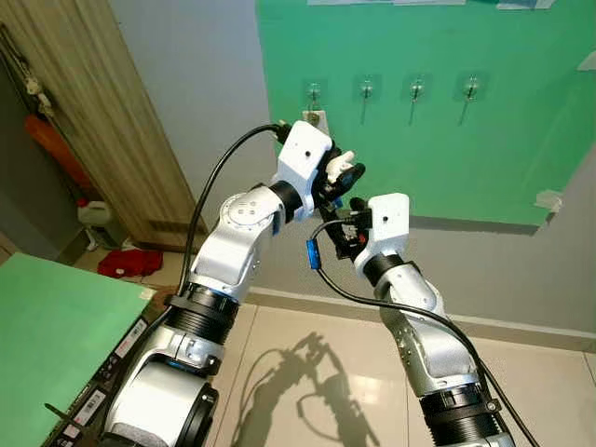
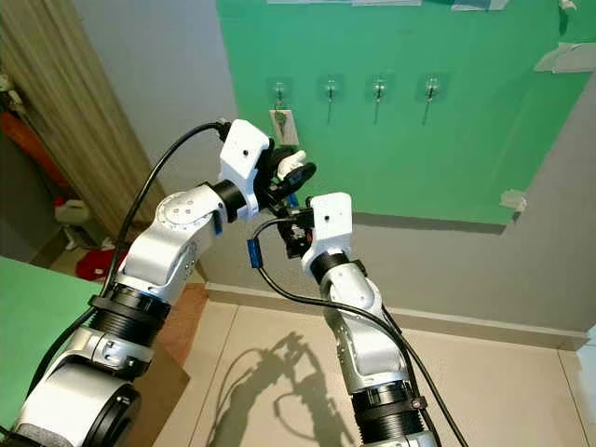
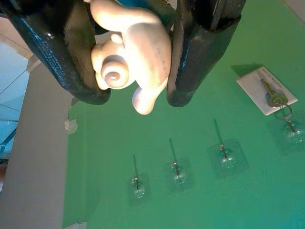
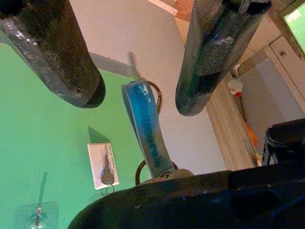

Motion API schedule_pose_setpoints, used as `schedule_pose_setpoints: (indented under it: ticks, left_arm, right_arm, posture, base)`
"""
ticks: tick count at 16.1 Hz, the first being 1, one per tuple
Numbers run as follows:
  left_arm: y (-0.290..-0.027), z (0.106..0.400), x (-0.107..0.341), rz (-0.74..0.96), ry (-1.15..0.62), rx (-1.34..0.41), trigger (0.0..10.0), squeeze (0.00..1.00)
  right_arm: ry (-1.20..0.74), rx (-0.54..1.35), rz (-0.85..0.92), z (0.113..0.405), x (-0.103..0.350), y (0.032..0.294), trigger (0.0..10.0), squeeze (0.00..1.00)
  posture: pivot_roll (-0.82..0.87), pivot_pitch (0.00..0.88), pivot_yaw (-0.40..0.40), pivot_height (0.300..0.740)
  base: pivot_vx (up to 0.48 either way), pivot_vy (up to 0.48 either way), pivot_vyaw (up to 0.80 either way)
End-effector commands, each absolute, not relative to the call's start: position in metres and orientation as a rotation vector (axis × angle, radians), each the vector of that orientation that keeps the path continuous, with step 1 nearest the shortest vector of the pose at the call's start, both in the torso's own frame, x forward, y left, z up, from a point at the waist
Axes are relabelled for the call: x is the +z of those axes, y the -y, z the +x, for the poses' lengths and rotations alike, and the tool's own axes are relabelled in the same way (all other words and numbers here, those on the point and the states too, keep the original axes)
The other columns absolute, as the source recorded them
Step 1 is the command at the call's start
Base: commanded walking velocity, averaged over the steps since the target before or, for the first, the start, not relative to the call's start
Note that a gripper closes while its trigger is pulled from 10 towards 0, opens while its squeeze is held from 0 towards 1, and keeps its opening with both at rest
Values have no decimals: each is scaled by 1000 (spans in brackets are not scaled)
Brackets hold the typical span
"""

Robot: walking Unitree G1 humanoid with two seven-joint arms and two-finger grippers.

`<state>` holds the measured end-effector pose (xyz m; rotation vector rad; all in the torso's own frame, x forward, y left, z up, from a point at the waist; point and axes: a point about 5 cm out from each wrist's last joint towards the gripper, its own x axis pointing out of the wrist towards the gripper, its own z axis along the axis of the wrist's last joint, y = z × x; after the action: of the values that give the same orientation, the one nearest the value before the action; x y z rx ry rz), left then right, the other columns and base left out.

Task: Hang keys on a hook

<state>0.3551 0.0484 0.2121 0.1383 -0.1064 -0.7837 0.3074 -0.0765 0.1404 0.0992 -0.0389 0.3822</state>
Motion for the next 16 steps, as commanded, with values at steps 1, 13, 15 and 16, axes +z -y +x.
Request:
schedule_pose_setpoints:
  ticks: [1, 13, 15, 16]
  left_arm:
    - [-48, 355, 218, 153, 124, -790, 0, 0]
    - [-43, 352, 215, 156, 108, -822, 0, 0]
    - [-43, 352, 216, 155, 107, -821, 0, 0]
    - [-43, 352, 216, 154, 107, -821, 0, 0]
  right_arm:
    - [54, 400, 99, 310, 149, 70, 10000, 0]
    - [57, 392, 88, 314, 151, 67, 10000, 0]
    - [57, 393, 92, 315, 151, 67, 10000, 0]
    - [57, 393, 94, 315, 151, 66, 10000, 0]
  posture:
    - [-170, 0, 155, 740]
    - [-165, 0, 151, 740]
    - [-165, 0, 152, 740]
    - [-165, 0, 152, 740]
  base:
    - [0, 0, 0]
    - [0, 0, 0]
    - [0, 0, 0]
    - [0, 0, 0]
